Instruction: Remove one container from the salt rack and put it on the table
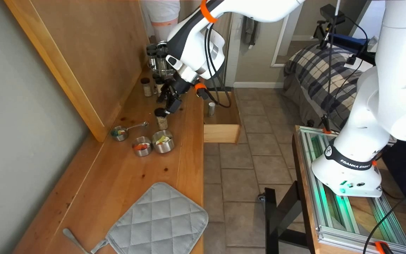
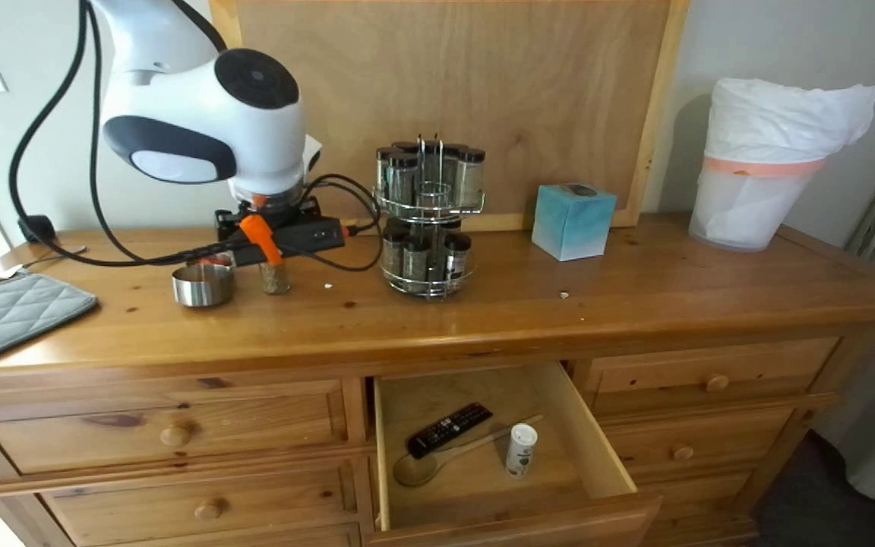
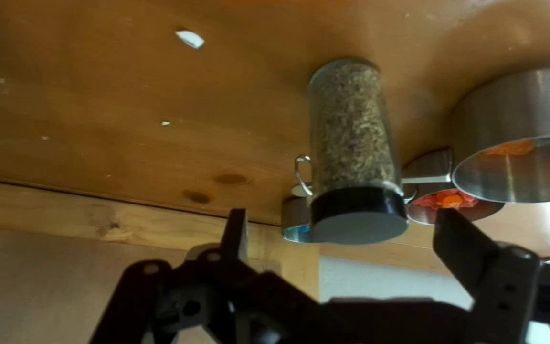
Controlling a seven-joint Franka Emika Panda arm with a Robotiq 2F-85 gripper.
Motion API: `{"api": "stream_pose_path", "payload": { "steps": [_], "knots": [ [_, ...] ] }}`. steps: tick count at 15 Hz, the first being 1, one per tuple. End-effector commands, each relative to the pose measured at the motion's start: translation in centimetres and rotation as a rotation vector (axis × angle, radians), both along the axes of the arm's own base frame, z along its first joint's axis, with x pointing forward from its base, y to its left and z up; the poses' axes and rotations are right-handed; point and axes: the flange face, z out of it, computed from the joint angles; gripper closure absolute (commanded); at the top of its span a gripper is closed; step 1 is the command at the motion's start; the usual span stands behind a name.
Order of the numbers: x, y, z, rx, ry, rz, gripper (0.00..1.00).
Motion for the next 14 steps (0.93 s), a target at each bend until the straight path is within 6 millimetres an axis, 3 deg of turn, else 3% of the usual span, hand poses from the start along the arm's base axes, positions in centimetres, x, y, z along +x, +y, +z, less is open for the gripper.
{"api": "stream_pose_path", "payload": {
  "steps": [1, 4, 7, 12, 14],
  "knots": [
    [-3.0, -0.9, 3.4, -0.108, 0.024, -0.104, 0.0],
    [-6.8, -1.1, 2.1, -0.092, 0.204, -0.074, 0.0],
    [-9.3, -2.5, 2.9, -0.119, 0.304, -0.125, 0.0],
    [-11.6, -6.6, 8.3, -0.16, 0.299, -0.301, 0.0],
    [-12.9, -8.0, 12.1, -0.178, 0.271, -0.377, 0.0]
  ]
}}
